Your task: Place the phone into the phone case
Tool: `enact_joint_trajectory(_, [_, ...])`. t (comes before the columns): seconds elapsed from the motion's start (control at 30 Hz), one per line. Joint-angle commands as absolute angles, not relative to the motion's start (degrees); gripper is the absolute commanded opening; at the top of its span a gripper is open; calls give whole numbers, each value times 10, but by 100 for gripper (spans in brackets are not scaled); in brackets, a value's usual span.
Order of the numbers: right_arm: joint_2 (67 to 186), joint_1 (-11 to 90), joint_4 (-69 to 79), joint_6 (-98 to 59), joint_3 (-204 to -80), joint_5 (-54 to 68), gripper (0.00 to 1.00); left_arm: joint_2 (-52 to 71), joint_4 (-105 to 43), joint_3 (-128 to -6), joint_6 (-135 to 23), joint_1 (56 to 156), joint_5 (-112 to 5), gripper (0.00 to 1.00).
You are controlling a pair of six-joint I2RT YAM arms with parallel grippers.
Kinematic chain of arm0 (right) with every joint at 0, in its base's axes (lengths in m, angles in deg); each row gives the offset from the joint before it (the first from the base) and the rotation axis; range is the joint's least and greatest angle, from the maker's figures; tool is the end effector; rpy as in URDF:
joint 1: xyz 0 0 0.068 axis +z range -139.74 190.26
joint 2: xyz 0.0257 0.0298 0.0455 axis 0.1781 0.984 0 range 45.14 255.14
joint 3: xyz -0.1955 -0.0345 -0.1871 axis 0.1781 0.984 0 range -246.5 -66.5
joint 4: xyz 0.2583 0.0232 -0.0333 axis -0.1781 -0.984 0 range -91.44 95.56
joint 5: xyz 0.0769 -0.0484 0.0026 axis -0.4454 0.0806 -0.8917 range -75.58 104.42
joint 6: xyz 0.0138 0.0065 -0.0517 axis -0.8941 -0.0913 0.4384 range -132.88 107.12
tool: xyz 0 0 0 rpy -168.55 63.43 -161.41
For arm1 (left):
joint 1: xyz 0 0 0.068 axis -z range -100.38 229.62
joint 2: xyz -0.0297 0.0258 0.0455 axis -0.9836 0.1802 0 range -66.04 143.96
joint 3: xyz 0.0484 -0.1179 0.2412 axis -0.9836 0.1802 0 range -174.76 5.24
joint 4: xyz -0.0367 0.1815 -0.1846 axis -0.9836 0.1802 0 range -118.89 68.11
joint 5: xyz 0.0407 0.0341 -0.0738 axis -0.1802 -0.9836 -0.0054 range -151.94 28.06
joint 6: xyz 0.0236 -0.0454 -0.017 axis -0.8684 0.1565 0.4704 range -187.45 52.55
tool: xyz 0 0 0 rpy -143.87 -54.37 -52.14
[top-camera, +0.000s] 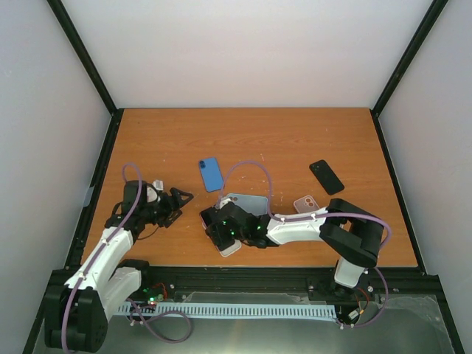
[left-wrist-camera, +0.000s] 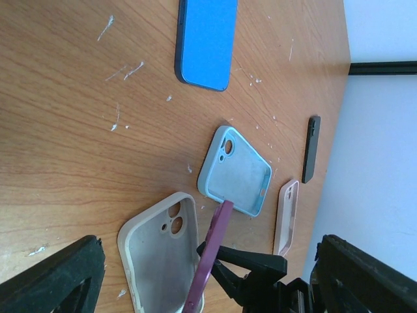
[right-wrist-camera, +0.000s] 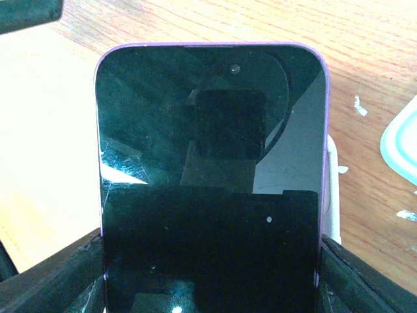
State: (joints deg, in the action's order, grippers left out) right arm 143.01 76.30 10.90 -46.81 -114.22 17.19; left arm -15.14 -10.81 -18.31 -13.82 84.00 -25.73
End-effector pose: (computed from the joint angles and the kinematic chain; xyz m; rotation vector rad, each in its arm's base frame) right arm 0.1384 0.3072 0.1482 -0.6658 2.4045 0.7565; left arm 0.1687 -0.0341 0.1858 -0.7344 2.4034 -1.2071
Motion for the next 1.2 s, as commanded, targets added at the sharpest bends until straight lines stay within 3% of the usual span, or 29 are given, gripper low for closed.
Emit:
enact_joint_trajectory(0.0, [1433, 772, 125, -459, -1144, 202, 51, -165, -98, -187, -142, 837, -265, 88])
enact_joint_trajectory(0.6, [1426, 795, 61, -470, -1124, 252, 60, -129, -126, -144, -126, 853, -236, 62])
enact_joint_trajectory(1.17, [1372, 802, 18, -467, -1124, 272, 84, -109, -192, -103, -48, 929, -259, 53])
